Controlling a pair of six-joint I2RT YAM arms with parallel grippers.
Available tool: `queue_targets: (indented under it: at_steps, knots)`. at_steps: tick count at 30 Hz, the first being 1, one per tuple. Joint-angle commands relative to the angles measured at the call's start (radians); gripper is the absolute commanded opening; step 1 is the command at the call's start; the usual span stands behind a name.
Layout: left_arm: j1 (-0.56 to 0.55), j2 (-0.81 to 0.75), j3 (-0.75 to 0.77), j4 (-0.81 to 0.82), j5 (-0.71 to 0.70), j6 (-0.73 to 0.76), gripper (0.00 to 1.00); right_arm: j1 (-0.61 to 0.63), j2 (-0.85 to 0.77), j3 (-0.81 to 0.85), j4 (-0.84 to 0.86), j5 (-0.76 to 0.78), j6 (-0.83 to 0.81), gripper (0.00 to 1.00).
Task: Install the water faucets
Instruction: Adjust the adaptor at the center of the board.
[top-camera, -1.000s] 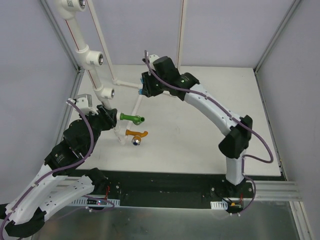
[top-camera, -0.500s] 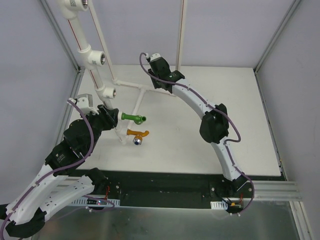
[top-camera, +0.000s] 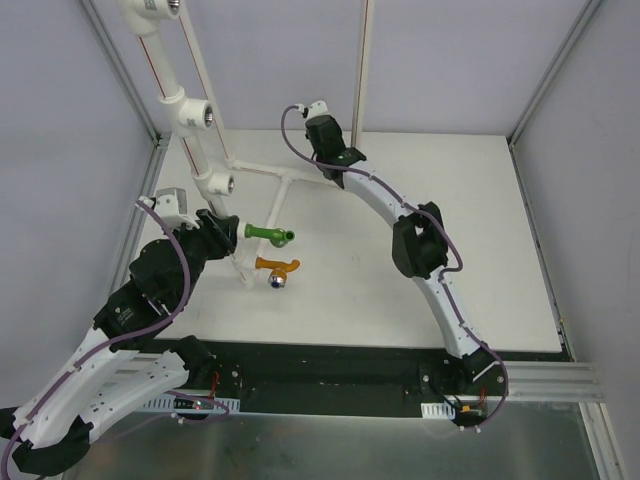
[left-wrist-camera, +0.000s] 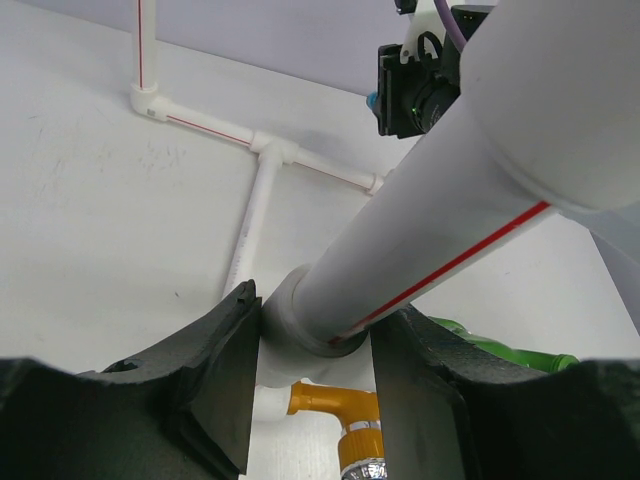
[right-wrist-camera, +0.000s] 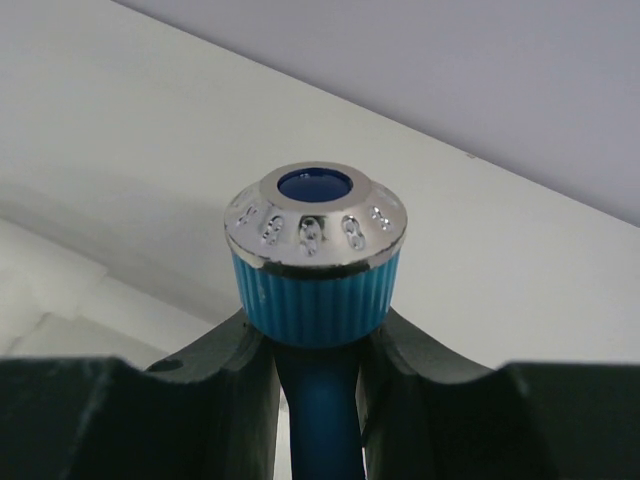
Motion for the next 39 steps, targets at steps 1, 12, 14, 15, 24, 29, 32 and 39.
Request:
queue_targets:
  at_steps: [1, 12, 14, 15, 24, 29, 32, 39]
  knots:
    - [0.002, 0.017, -0.043, -0.014, 0.081, -0.076, 0.45, -0.059, 0.004, 0.053, 0.114, 0.022, -0.049, 0.00]
    - [0.002, -0.015, -0.048, -0.014, 0.079, -0.072, 0.44, -0.139, 0.027, 0.008, 0.200, 0.034, -0.109, 0.00]
    - [0.002, -0.019, -0.050, -0.013, 0.082, -0.073, 0.44, -0.157, 0.042, 0.016, 0.203, 0.044, -0.107, 0.00]
    - [0.002, -0.021, -0.051, -0.014, 0.081, -0.073, 0.44, -0.168, 0.049, 0.022, 0.202, 0.064, -0.110, 0.00]
    - [0.002, -0.027, -0.057, -0.014, 0.058, -0.073, 0.44, -0.209, -0.184, -0.429, 0.456, 0.310, -0.083, 0.00]
    - [0.002, -0.062, -0.062, -0.016, 0.038, -0.075, 0.44, -0.225, -0.338, -0.666, 0.524, 0.382, -0.020, 0.00]
    - [0.002, -0.078, -0.062, -0.019, 0.039, -0.070, 0.44, -0.225, -0.442, -0.811, 0.544, 0.367, 0.045, 0.00]
    - [0.002, -0.095, -0.059, -0.034, 0.126, -0.055, 0.44, -0.183, -0.655, -1.099, 0.596, 0.359, 0.102, 0.00]
